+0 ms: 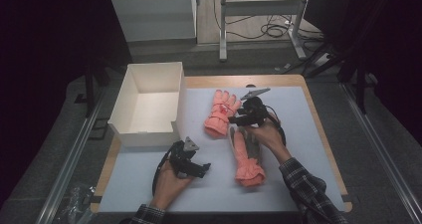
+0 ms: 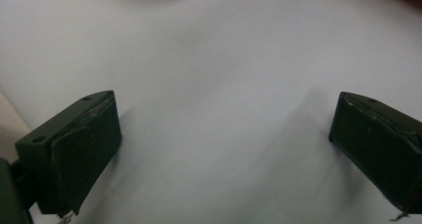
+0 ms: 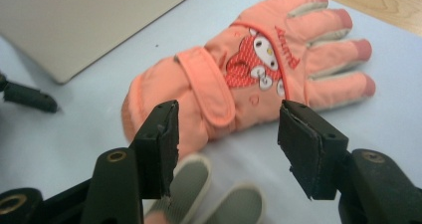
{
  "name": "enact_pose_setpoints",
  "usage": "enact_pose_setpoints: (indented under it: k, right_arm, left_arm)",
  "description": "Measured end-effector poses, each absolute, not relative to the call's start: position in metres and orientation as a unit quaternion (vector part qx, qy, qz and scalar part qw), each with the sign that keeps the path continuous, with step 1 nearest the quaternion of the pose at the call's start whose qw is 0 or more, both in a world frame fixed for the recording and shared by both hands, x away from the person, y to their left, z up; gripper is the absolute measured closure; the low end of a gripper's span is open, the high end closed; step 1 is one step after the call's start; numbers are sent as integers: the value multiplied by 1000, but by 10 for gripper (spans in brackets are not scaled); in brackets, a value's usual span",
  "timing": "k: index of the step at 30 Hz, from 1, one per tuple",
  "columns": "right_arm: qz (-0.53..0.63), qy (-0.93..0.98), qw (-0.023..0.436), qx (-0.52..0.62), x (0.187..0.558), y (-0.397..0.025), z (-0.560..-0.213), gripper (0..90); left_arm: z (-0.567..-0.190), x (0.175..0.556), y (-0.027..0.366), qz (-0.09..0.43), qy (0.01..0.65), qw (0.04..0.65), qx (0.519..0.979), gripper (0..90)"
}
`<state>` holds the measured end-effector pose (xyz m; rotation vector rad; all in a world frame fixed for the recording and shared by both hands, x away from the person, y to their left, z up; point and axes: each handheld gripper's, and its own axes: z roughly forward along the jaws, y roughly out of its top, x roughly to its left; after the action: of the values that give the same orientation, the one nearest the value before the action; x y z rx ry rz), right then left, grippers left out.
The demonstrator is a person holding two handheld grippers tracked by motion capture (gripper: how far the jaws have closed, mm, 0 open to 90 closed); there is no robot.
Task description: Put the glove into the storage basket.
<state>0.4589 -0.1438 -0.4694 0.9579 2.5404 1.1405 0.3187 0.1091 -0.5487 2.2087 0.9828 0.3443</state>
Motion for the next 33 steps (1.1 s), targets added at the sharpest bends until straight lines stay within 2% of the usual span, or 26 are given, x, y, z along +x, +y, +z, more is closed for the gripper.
enact_pose_setpoints:
  k: [13,18,25,29,33]
  right_arm:
    - [371,848,111,363,495,-123,-478,412]
    - [366,846,115,371,506,-117,-483,338]
    - [337,856,124,373,519,-105,-493,301]
    - [318,864,114,374,525,-100,-500,317]
    - [311,868,101,374,528,-101,-504,398]
  left_arm:
    - [-549,319,109,132,380,344,849,0]
    - [-549,319,109,132,379,343,849,0]
    - [-549,319,109,131,380,344,849,0]
    - [-549,319,109,132,379,344,849,0]
    - [-549,319,109,132,379,344,849,0]
